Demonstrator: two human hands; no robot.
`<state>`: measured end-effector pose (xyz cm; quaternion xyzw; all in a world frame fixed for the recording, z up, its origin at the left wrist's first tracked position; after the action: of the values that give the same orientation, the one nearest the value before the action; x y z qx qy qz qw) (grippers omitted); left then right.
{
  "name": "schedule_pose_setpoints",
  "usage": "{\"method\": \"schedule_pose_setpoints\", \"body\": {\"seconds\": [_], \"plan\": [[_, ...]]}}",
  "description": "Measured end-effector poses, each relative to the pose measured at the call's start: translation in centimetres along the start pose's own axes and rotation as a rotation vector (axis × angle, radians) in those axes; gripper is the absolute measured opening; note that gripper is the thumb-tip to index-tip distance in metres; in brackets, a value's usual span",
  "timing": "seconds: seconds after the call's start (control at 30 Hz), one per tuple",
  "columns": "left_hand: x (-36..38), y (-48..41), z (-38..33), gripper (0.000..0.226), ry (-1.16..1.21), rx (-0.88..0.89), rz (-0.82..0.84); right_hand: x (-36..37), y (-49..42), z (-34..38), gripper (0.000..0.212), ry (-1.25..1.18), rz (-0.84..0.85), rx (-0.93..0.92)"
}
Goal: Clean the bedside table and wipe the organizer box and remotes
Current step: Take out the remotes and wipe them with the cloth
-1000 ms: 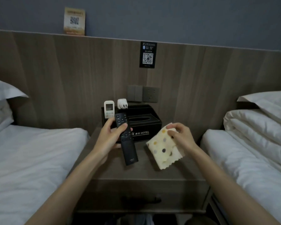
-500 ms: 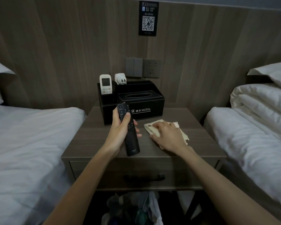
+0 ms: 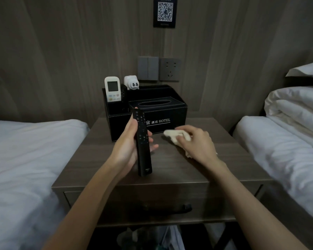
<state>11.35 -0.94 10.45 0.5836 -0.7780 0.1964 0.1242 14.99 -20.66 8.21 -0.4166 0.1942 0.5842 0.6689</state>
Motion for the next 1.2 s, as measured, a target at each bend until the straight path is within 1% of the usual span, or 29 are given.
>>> {"method": "schedule_pose_setpoints", "body": {"seconds": [0.07, 0.13, 0.2, 0.27, 0.33, 0.4, 0.47, 0.53, 0.6, 0.7, 0.8, 0.9, 1.03, 1.07, 1.2], "plan": [[-0.2, 0.0, -0.1, 0.035, 0.013, -0.009, -0.019, -0.3, -0.1, 0.6, 0.022, -0.173, -0.122, -0.024], [-0.4, -0.2, 0.1, 0.034, 0.047, -0.035, -0.068, -1.1, -0.1, 1.8, 0.020, -0.371, -0.209, -0.056], [-0.4, -0.5, 0.5, 0.035, 0.079, -0.067, -0.103, -2.2, -0.1, 3.0, 0.021, -0.498, -0.259, -0.085], [-0.2, -0.8, 1.0, 0.032, 0.111, -0.082, -0.097, -2.9, 0.3, 3.8, 0.024, -0.561, -0.259, -0.123], [0.1, -0.8, 1.4, 0.027, 0.161, -0.091, -0.069, -3.2, 0.9, 4.5, 0.027, -0.542, -0.239, -0.181], [0.6, -0.7, 1.7, 0.025, 0.179, -0.097, -0.036, -3.1, 1.3, 5.1, 0.031, -0.448, -0.223, -0.250], [1.0, -0.6, 1.7, 0.023, 0.161, -0.087, -0.006, -3.0, 1.5, 5.5, 0.032, -0.371, -0.222, -0.307], [1.3, -0.5, 1.6, 0.023, 0.116, -0.061, 0.039, -2.6, 1.5, 5.9, 0.032, -0.343, -0.205, -0.334], [1.5, -0.2, 1.5, 0.024, 0.074, -0.038, 0.066, -2.0, 1.5, 6.3, 0.033, -0.370, -0.147, -0.331], [1.3, 0.2, 1.2, 0.037, -0.032, 0.002, 0.075, -1.5, 1.7, 6.7, 0.032, -0.434, -0.071, -0.359], [1.2, 0.5, 0.8, 0.037, -0.128, 0.024, 0.076, -1.5, 1.8, 6.9, 0.037, -0.444, 0.007, -0.422], [1.2, 0.5, 0.5, 0.039, -0.132, 0.053, 0.046, -1.4, 1.9, 7.0, 0.041, -0.494, 0.074, -0.435], [1.1, 0.7, 0.5, 0.049, -0.137, 0.116, 0.037, -1.2, 2.5, 7.1, 0.043, -0.478, 0.116, -0.485], [1.2, 0.8, 0.6, 0.049, -0.132, 0.131, 0.037, -1.1, 2.6, 7.0, 0.043, -0.491, 0.130, -0.485], [1.1, 0.9, 1.1, 0.034, -0.077, 0.182, -0.023, -1.0, 3.2, 6.7, 0.044, -0.518, 0.166, -0.466]]}}
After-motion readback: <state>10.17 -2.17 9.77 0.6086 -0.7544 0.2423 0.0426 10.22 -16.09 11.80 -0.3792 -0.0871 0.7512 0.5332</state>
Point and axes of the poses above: each hand's wrist, its own y-axis away from the middle knuckle, its own x-axis out of the palm, z = x × y, the point moved 3 cm from there along -y, towards the middle knuckle, and after that the axes turned 7 degrees about z, right-handed, at the moved point
